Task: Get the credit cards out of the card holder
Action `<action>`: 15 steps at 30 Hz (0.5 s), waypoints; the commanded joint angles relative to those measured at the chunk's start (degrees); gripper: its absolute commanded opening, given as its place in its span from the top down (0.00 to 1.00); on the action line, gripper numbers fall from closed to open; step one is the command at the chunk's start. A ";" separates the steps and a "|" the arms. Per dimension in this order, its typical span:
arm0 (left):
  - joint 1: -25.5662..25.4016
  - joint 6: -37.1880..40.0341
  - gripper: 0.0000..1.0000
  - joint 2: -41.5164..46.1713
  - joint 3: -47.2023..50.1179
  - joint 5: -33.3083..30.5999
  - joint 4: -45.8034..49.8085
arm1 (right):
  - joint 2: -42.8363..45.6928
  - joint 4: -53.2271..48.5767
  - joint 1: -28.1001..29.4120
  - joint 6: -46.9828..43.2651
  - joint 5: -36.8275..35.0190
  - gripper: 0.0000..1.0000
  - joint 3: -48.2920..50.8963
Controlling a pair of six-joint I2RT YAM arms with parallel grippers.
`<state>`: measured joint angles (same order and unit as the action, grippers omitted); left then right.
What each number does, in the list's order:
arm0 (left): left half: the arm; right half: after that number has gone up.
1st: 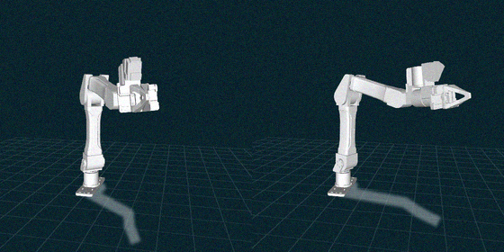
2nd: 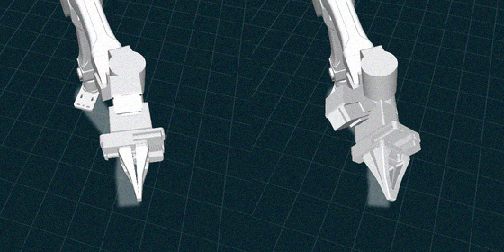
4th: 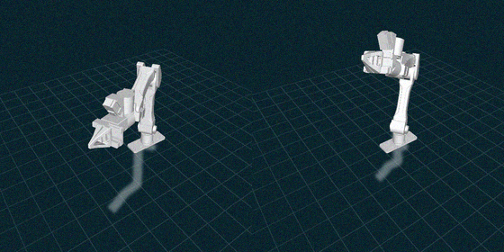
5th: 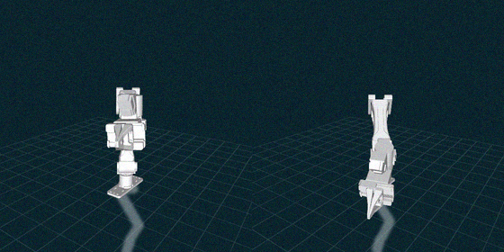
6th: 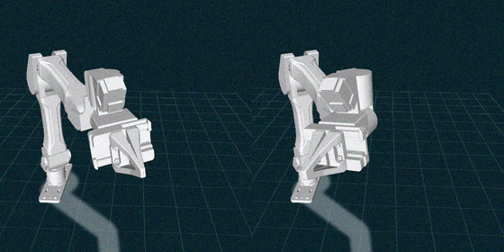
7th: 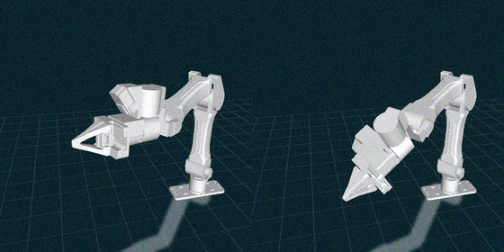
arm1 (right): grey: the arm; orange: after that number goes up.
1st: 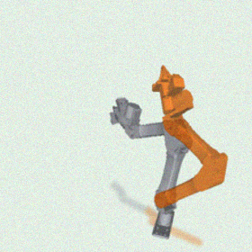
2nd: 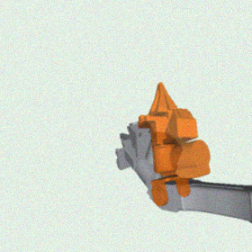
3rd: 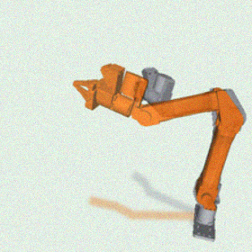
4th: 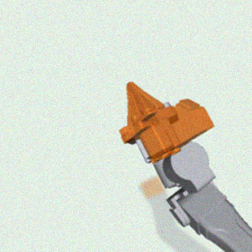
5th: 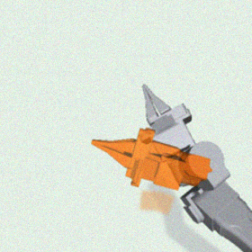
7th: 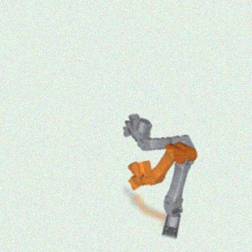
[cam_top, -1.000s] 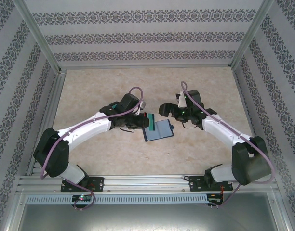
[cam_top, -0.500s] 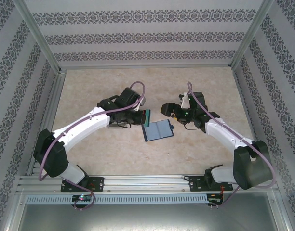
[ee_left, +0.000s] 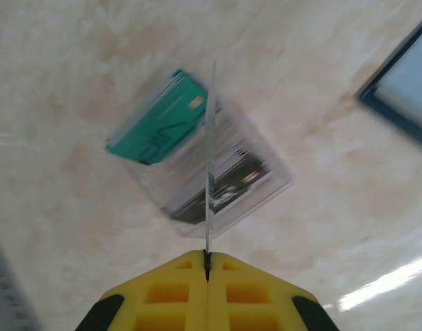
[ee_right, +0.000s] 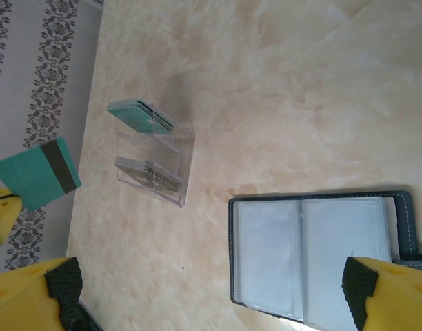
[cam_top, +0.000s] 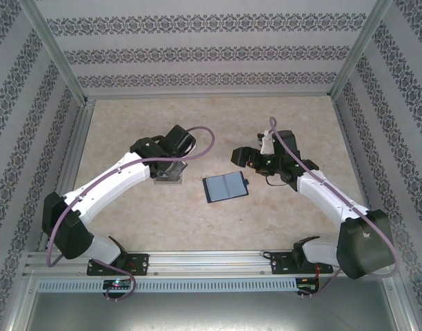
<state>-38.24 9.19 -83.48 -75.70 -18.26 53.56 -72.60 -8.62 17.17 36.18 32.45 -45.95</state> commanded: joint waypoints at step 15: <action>3.07 39.72 1.00 -3.02 7.05 -11.92 -17.02 | 0.86 0.44 -2.92 -1.48 0.77 0.02 -0.89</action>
<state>-36.29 42.02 -85.12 -69.89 -28.84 40.66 -72.34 -8.95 15.09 35.18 32.49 -46.15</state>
